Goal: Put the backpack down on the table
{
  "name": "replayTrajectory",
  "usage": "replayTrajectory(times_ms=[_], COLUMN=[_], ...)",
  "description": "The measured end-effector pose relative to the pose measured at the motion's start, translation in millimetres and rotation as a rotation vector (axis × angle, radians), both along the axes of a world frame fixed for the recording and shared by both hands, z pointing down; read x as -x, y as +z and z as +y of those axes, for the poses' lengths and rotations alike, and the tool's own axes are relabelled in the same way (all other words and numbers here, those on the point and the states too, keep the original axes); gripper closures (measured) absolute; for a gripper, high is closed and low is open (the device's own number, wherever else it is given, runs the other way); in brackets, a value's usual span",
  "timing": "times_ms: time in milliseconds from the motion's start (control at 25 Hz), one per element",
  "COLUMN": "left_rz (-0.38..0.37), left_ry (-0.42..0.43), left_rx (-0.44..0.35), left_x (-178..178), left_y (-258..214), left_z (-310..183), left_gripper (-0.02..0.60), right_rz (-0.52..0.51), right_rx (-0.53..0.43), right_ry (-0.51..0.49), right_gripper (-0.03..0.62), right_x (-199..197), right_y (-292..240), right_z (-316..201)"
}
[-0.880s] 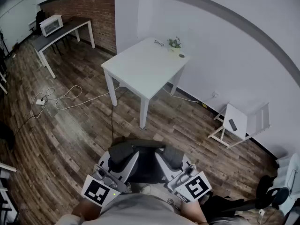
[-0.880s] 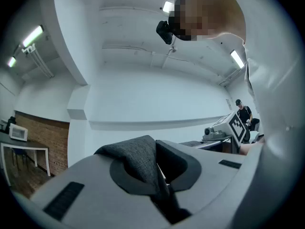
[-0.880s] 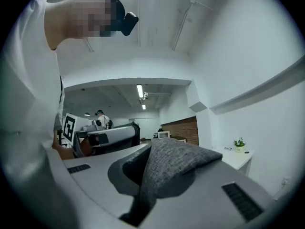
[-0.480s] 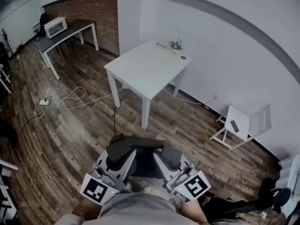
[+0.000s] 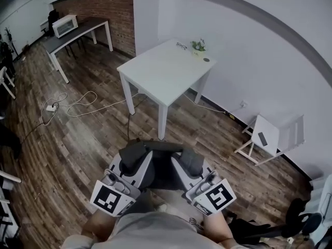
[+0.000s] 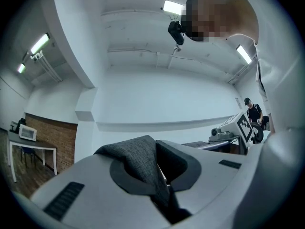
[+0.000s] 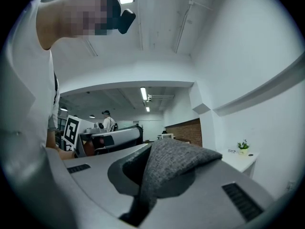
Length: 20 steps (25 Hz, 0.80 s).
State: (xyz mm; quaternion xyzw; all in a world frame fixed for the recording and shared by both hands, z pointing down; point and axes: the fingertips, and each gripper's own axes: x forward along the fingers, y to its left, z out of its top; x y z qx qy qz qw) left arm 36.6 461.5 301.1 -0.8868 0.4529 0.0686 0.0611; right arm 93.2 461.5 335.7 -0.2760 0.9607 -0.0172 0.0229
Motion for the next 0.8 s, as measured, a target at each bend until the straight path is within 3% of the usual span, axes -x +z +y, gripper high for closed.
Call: replayTrajectory(times_ms=[320, 800], left_rz=[0.052, 0.054], left_ry=[0.050, 0.157], left_rx=[0.032, 0.045], left_x=[16.1, 71.0], left_y=[16.9, 8.7], left_z=[-65.2, -230.9], left_gripper=[0.537, 0.537], right_rz=[0.035, 0.020], right_rx=[0.025, 0.063], right_ry=[0.025, 0.078], right_gripper=[0.554, 0.554], right_x=[16.0, 71.2], right_y=[15.5, 4.7], right_z=[-64.2, -222.4])
